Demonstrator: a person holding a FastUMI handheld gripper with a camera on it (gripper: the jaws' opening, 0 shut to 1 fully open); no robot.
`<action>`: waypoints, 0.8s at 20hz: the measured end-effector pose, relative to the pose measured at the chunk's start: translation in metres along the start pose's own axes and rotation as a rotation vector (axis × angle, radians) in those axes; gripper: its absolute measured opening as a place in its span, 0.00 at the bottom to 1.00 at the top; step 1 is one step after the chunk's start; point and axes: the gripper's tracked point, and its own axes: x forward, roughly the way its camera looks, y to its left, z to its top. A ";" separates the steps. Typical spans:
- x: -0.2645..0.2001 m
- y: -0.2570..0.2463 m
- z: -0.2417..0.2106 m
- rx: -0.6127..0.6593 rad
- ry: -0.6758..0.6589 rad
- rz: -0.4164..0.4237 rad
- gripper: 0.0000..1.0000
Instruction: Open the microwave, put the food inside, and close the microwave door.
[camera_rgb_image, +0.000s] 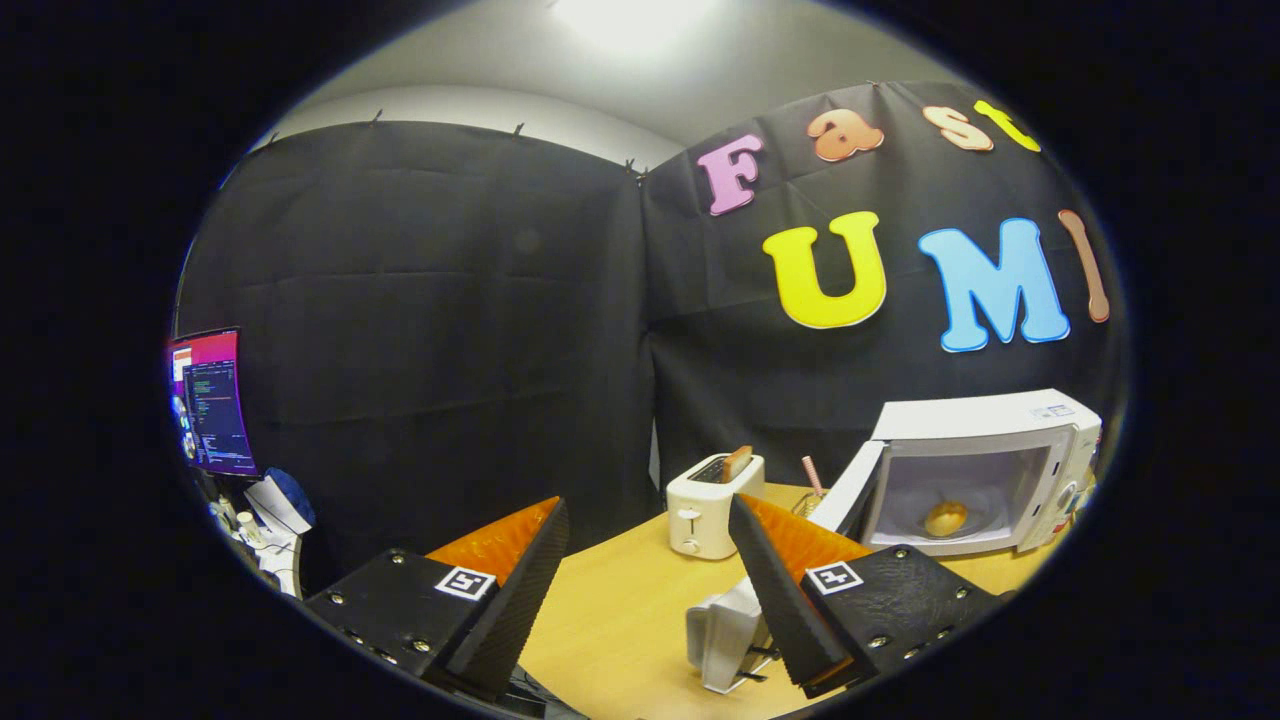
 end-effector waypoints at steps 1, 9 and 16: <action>0.002 0.011 -0.008 -0.002 0.016 0.026 0.97; 0.013 0.021 -0.095 0.031 0.231 0.051 0.36; 0.012 -0.032 -0.120 0.055 0.280 -0.088 0.07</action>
